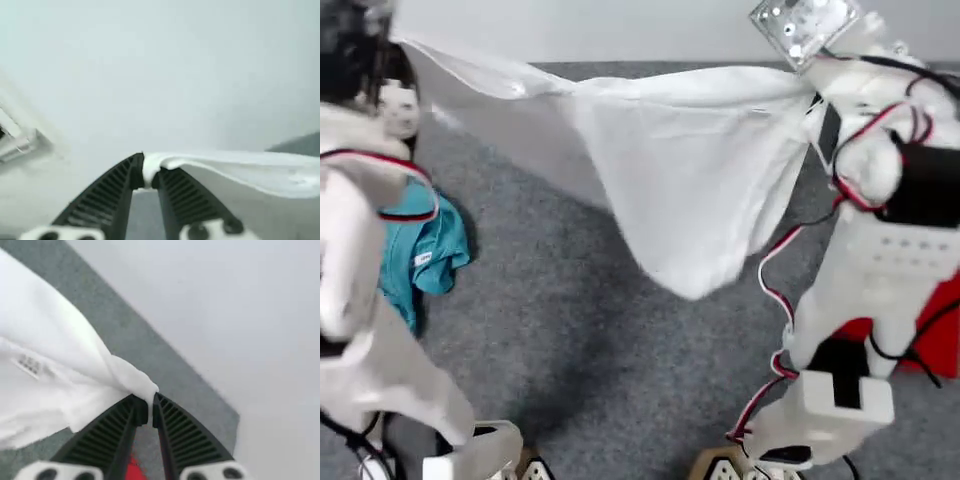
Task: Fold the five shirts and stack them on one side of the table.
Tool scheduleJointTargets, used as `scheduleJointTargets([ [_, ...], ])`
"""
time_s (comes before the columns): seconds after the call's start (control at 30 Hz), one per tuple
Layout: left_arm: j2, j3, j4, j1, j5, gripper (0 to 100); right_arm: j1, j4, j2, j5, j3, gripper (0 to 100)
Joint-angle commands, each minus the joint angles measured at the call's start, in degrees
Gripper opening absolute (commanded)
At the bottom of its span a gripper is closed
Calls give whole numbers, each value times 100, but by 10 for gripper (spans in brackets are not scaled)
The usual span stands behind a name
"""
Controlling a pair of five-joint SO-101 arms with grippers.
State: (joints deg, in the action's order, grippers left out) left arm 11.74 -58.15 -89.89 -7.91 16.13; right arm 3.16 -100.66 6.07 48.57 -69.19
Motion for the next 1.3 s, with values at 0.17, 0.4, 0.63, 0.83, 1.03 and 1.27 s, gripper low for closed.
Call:
scheduleJointTargets([
  [0.17, 141, -365, -695, -62, -26, 6, -207, -215, -321, 44, 484, 10],
  [0.4, 360, 1086, -1073, -686, -35, 6, -1042, -215, -312, 53, 2664, 10],
  [0.63, 360, 3758, -905, -1143, 290, 6, -1622, 462, 4, 44, 4615, 10],
  [0.83, 360, 5648, 281, -1143, 492, 6, -1640, 1420, 1103, 53, 4905, 10],
  [1.03, 360, 6932, 1477, -1143, 492, 6, -1578, 1727, 2070, -123, 4316, 100],
  [1.27, 360, 7864, 2532, -1152, 492, 6, -1604, 312, 2105, -844, 2760, 248],
])
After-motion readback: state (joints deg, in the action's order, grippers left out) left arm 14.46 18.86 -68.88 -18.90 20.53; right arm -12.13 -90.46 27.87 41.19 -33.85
